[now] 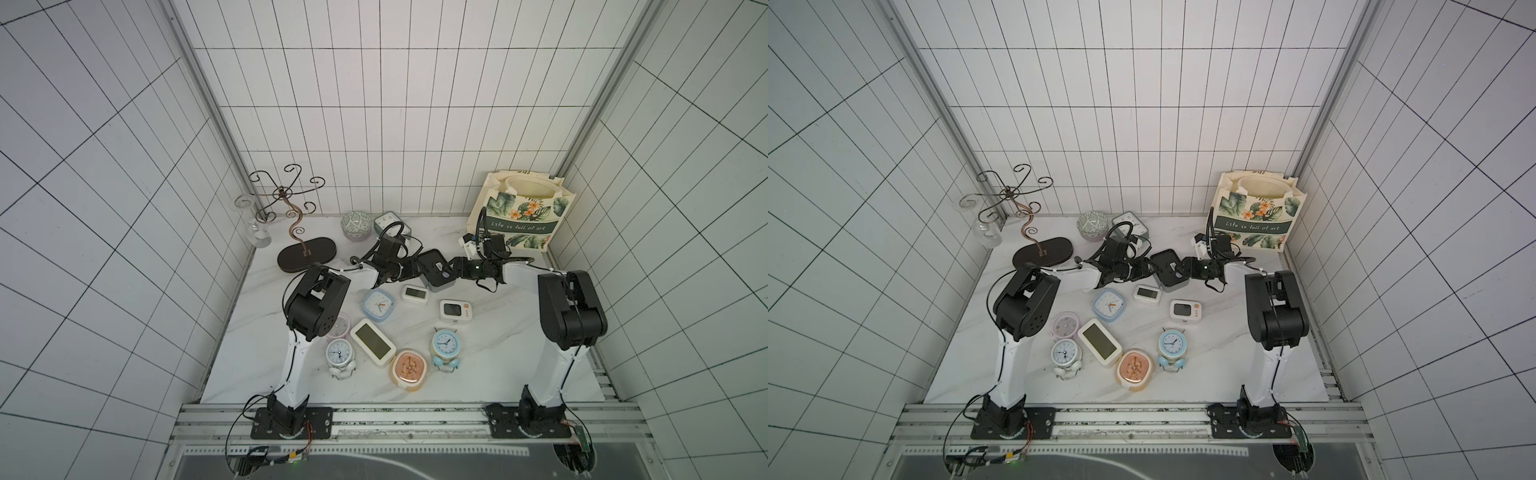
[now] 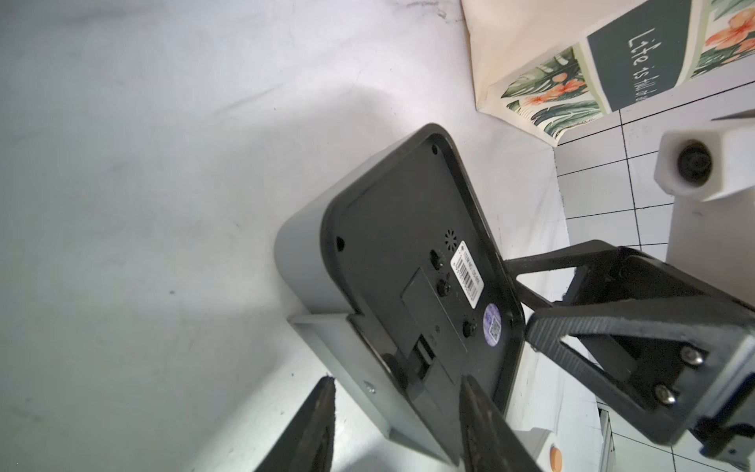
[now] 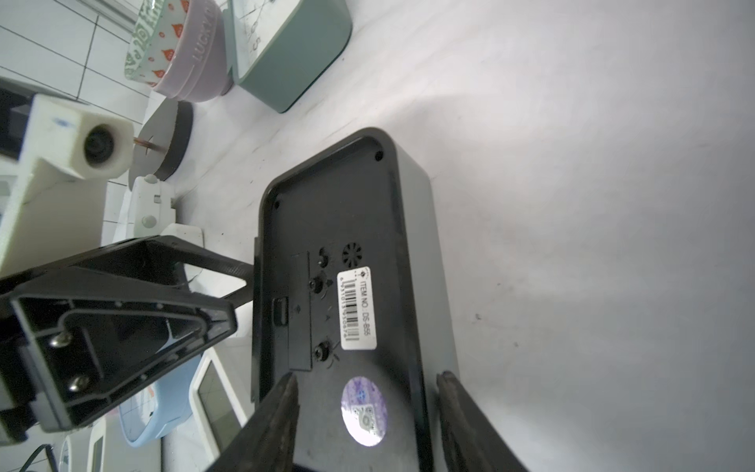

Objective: Put the alarm clock into the canvas bag
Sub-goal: Pick up the alarm from the center of the board.

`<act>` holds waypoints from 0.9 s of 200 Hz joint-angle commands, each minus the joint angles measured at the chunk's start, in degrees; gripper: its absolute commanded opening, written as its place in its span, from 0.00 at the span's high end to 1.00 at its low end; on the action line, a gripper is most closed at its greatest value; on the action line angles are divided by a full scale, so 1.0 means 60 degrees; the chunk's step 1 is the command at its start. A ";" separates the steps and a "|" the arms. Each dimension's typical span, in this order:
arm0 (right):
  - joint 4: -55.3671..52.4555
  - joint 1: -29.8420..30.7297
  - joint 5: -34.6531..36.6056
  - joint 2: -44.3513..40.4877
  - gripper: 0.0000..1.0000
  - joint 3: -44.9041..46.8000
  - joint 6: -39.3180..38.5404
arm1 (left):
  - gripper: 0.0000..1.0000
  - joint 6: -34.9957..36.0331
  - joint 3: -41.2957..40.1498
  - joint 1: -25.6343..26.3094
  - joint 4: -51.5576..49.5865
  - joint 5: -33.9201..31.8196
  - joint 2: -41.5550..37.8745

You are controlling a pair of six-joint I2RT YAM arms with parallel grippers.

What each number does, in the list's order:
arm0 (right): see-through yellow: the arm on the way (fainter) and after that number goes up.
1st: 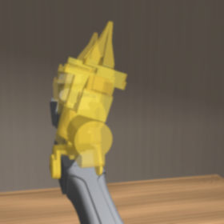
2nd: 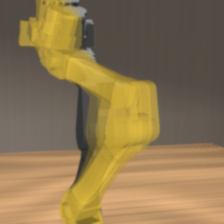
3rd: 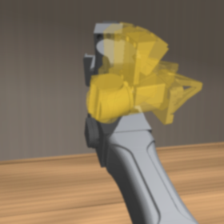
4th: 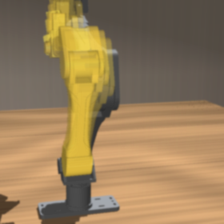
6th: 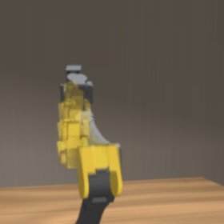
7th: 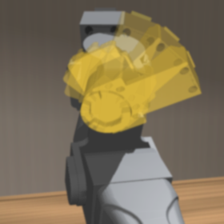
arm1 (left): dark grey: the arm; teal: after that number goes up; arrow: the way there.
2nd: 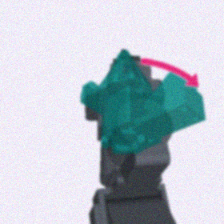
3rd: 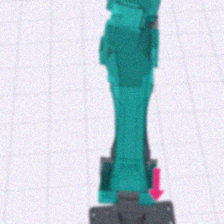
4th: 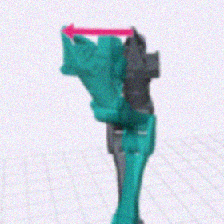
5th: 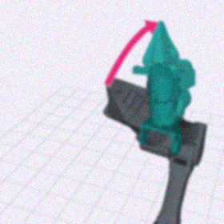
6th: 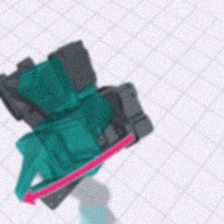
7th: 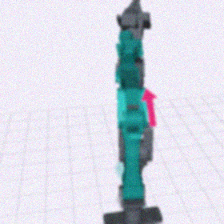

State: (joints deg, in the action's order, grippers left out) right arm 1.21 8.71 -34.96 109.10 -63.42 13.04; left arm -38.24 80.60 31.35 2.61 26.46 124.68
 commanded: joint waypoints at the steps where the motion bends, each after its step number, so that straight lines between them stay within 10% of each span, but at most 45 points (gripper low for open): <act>1: 0.0549 0.0287 -0.0871 -0.0319 0.46 0.0659 0.0396 | 0.52 0.0359 0.0293 0.0019 -0.0378 -0.0297 0.0078; 180: 0.1761 0.0350 -0.1088 -0.1087 0.44 0.1444 0.1450 | 0.71 0.1905 0.1058 0.0020 -0.2010 -0.2228 0.0134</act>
State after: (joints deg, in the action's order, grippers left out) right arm 10.28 10.55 -40.80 104.05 -57.01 20.71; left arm -28.34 85.89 31.40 -7.94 14.37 124.68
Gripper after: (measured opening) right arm 0.558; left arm 0.311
